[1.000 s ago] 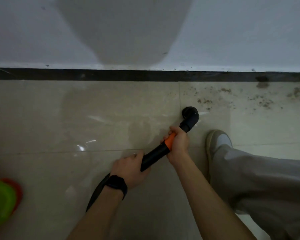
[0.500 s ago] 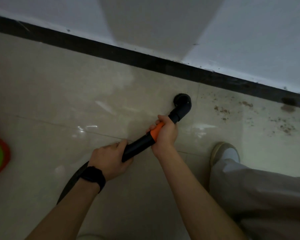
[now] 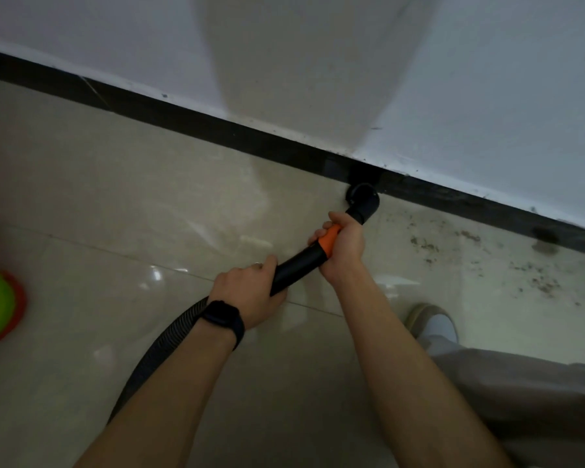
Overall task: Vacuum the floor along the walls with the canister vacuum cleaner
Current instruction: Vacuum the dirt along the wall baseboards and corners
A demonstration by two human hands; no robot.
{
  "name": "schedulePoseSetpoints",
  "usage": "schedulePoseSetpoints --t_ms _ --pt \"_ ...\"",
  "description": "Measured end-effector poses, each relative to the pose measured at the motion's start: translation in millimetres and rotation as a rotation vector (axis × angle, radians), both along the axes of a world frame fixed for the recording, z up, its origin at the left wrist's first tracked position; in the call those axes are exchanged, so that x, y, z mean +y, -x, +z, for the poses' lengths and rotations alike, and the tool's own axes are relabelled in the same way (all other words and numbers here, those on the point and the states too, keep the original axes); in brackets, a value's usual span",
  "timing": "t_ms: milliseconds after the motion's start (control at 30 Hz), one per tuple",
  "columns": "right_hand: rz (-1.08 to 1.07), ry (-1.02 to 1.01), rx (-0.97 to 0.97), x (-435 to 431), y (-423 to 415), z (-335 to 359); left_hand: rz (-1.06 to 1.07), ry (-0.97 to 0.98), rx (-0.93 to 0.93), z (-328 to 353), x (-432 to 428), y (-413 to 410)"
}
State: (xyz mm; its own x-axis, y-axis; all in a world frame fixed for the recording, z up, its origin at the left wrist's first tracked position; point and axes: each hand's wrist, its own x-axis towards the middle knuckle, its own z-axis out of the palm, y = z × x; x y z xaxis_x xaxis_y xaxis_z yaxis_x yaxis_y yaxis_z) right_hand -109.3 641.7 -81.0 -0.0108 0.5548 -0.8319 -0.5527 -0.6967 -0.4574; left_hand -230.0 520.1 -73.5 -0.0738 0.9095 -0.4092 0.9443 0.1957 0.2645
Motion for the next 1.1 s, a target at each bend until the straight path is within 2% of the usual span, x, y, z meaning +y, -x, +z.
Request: schedulePoseSetpoints --t_ms 233,467,567,833,1100 --pt "0.071 0.002 -0.039 -15 42 3 0.042 0.025 0.017 5 -19 40" --pt "-0.185 0.072 -0.173 -47 -3 -12 -0.191 0.102 -0.044 -4 -22 20" --pt "-0.267 0.08 -0.159 -57 -30 -17 -0.307 0.108 -0.024 -9 -19 -1" --pt "-0.141 0.05 -0.07 -29 -43 -13 -0.24 0.058 0.0 -15 -5 -21" --pt "-0.137 0.0 -0.057 -3 -53 -9 -0.244 0.028 0.003 -12 20 -33"
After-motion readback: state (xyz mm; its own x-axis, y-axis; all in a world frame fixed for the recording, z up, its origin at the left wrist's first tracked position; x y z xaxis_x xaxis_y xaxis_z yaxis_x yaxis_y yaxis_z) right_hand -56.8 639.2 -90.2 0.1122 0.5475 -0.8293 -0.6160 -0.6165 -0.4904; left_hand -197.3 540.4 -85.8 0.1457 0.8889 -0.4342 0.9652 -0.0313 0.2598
